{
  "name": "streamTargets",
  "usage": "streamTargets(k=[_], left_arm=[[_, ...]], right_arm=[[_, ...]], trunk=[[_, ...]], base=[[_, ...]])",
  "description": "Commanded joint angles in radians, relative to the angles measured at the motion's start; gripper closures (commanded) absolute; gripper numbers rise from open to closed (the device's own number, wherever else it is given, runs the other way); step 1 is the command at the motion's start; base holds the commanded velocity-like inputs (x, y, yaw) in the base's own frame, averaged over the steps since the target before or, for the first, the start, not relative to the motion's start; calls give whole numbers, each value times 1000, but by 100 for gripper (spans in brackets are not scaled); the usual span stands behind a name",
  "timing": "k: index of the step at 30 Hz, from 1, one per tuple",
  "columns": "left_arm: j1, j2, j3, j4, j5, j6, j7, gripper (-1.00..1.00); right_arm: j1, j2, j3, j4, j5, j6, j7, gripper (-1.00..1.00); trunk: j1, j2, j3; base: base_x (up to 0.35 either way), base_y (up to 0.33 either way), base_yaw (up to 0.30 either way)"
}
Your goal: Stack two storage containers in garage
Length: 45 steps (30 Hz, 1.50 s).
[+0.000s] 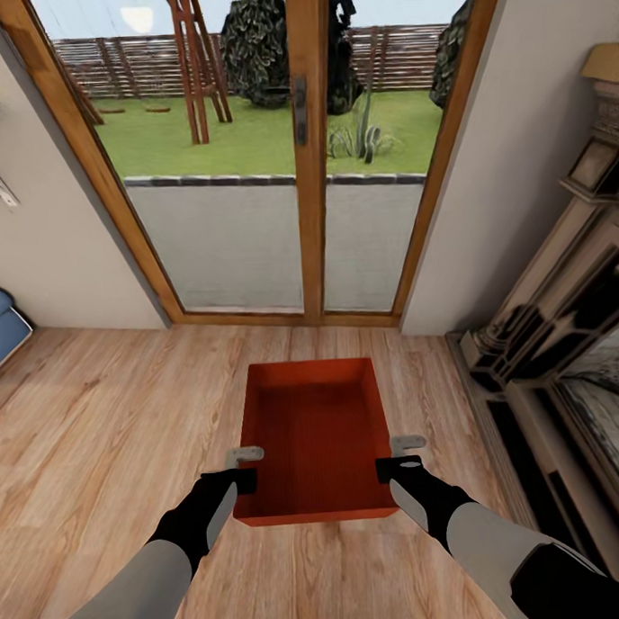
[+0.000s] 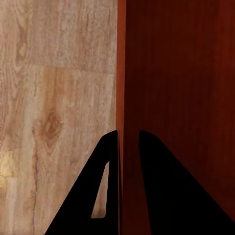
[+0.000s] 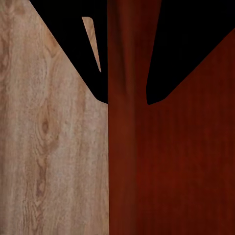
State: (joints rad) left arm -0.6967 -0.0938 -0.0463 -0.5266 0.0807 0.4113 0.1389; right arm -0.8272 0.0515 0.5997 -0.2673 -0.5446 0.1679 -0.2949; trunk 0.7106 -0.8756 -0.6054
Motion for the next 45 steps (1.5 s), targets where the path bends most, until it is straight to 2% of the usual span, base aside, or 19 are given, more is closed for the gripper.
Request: streamTargets(k=[1,45], left_arm=[[0,6,1,0,-13,9,26,100],[0,6,0,-3,-13,9,27,100]], right_arm=[[-1,-9,-13,-4,30,7,-10,100],[-1,-9,-12,-4,29,7,-10,100]], trunk=[[-4,7,4],[-172,315,211]], base=[[0,0,0],[0,0,0]])
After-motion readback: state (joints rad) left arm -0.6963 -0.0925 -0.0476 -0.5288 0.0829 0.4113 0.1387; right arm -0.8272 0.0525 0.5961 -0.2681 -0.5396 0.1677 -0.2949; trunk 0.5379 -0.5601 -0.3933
